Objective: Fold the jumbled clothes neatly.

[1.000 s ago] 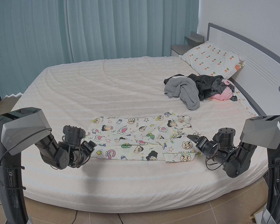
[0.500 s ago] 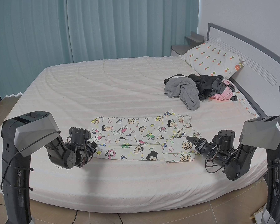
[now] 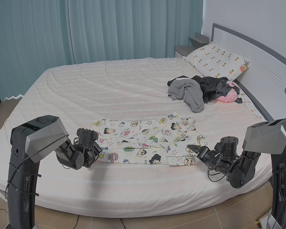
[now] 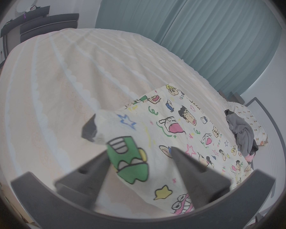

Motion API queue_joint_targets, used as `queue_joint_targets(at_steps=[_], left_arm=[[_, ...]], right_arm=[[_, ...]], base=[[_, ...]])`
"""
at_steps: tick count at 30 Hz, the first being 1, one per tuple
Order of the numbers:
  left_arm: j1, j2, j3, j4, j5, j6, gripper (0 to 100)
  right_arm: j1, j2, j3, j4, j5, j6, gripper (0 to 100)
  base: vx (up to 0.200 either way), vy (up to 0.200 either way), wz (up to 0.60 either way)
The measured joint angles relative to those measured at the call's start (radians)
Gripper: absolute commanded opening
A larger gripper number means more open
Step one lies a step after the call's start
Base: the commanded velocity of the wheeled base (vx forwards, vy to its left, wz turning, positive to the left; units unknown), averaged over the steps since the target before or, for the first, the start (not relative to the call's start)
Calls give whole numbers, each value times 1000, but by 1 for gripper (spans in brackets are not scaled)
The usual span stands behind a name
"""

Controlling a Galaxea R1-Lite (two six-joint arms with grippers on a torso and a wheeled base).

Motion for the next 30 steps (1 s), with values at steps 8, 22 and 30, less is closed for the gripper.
queue_joint_targets(at_steps=[8,22,30], left_arm=[[3,4,48,-172,11,-34,0],[8,16,133,-358,7,-38,0],[8,21,153,-378,4,-37,0]], right_arm=[[7,9,-33,146,-27,-3,100],[-20,62,-257,397,-64,-100,100],[-28,110,-322,397,-68,-156,100]], base=[[0,0,0],[0,0,0],[0,0,0]])
